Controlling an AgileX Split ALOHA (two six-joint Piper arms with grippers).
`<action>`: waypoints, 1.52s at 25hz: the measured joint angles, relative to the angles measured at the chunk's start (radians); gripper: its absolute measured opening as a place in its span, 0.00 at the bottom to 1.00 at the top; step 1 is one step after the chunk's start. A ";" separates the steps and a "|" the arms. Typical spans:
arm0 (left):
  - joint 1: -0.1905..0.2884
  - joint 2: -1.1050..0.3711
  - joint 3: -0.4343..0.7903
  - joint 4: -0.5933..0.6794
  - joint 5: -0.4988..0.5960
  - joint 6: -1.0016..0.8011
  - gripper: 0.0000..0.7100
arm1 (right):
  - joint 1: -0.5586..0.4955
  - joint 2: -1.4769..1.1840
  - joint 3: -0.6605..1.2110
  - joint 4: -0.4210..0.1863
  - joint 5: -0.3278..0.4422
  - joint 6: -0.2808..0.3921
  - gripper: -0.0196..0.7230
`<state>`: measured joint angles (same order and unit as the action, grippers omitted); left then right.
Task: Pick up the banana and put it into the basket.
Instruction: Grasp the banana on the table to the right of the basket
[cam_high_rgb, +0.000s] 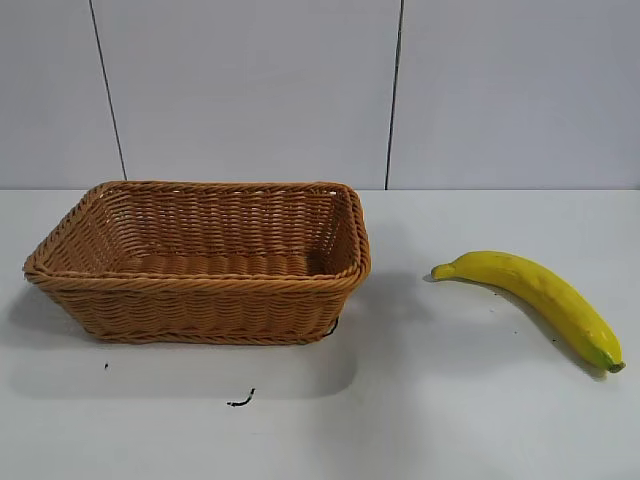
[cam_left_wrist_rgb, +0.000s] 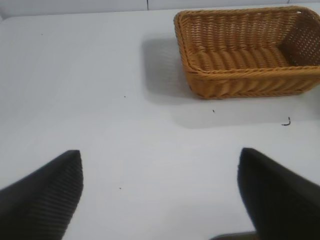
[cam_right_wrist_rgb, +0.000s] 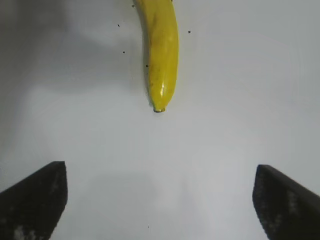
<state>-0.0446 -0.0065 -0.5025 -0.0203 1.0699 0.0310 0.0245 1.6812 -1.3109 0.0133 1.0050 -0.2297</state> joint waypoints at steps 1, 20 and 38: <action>0.000 0.000 0.000 0.000 0.000 0.000 0.89 | 0.000 0.027 -0.025 0.000 -0.006 -0.020 0.95; 0.000 0.000 0.000 0.000 0.000 0.000 0.89 | 0.017 0.389 -0.085 0.036 -0.160 -0.049 0.95; 0.000 0.000 0.000 0.000 0.000 0.000 0.89 | 0.017 0.469 -0.085 0.026 -0.206 -0.029 0.89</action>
<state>-0.0446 -0.0065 -0.5025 -0.0203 1.0699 0.0310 0.0418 2.1501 -1.3959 0.0392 0.7994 -0.2585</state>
